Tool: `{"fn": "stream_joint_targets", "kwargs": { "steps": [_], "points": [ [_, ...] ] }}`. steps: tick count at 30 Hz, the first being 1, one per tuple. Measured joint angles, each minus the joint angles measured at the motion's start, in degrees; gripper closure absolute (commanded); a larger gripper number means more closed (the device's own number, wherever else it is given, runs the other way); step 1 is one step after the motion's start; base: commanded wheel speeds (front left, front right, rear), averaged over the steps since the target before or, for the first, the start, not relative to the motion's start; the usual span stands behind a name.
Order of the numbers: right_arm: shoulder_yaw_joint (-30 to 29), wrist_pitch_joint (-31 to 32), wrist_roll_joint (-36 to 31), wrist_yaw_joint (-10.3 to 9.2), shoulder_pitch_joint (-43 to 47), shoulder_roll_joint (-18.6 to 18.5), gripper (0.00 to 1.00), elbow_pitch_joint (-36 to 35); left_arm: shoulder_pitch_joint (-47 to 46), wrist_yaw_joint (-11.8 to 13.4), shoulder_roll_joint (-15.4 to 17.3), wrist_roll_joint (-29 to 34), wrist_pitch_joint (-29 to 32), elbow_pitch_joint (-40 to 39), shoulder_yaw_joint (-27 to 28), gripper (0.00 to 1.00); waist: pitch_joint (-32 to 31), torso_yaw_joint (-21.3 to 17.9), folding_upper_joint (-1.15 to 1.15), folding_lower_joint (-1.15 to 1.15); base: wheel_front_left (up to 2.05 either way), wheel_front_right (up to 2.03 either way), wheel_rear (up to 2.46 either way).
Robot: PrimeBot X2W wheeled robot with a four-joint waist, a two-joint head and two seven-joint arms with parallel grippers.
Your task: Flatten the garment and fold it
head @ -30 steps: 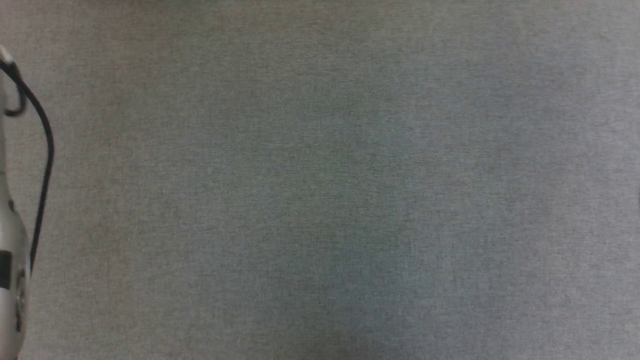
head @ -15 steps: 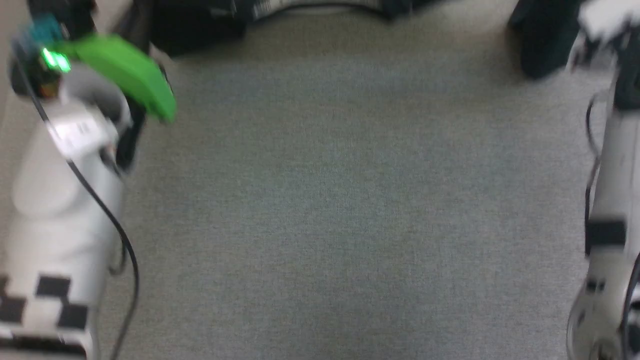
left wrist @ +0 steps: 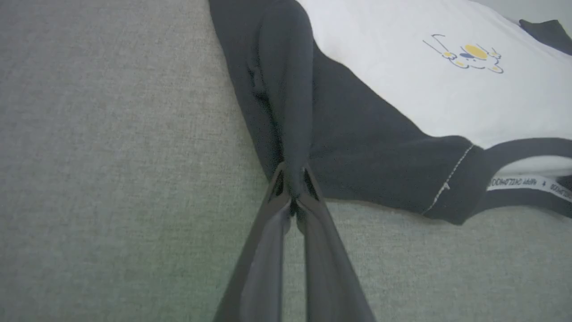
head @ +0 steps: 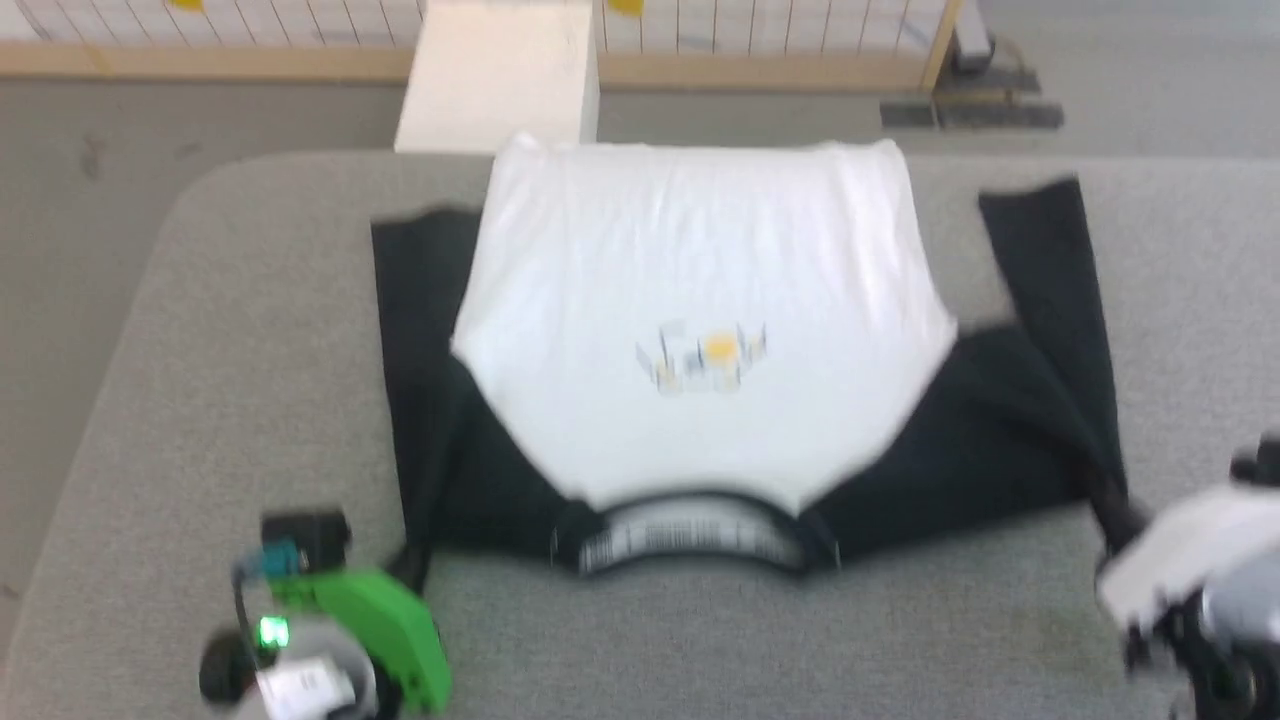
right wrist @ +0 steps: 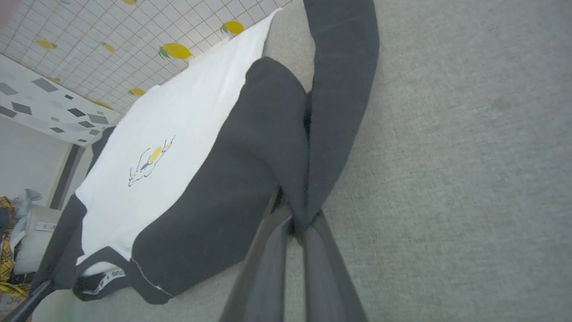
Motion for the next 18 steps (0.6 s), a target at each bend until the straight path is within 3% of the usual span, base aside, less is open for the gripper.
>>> {"fn": "stream_joint_targets", "kwargs": {
  "steps": [6,12,18],
  "points": [
    [-0.14,6.62,-6.89,0.01,9.87,-0.36,1.00,-5.19,8.17,2.55,0.76,-2.30,5.09,-2.54,-0.76,1.00,-3.97,0.31,0.00,0.00,0.00,0.00,0.00],
    [1.88,14.91,-12.59,0.02,14.08,-1.67,1.00,-7.93,11.69,4.98,2.48,-2.61,11.39,-3.87,-2.10,1.00,-5.87,0.07,0.00,0.00,0.00,0.00,0.00],
    [3.99,18.57,-15.60,0.02,14.40,-1.62,1.00,-7.98,11.43,6.01,2.76,-2.65,13.15,-4.15,-2.46,1.00,-5.28,0.10,0.00,0.00,0.00,0.00,0.00]
  ]
}}
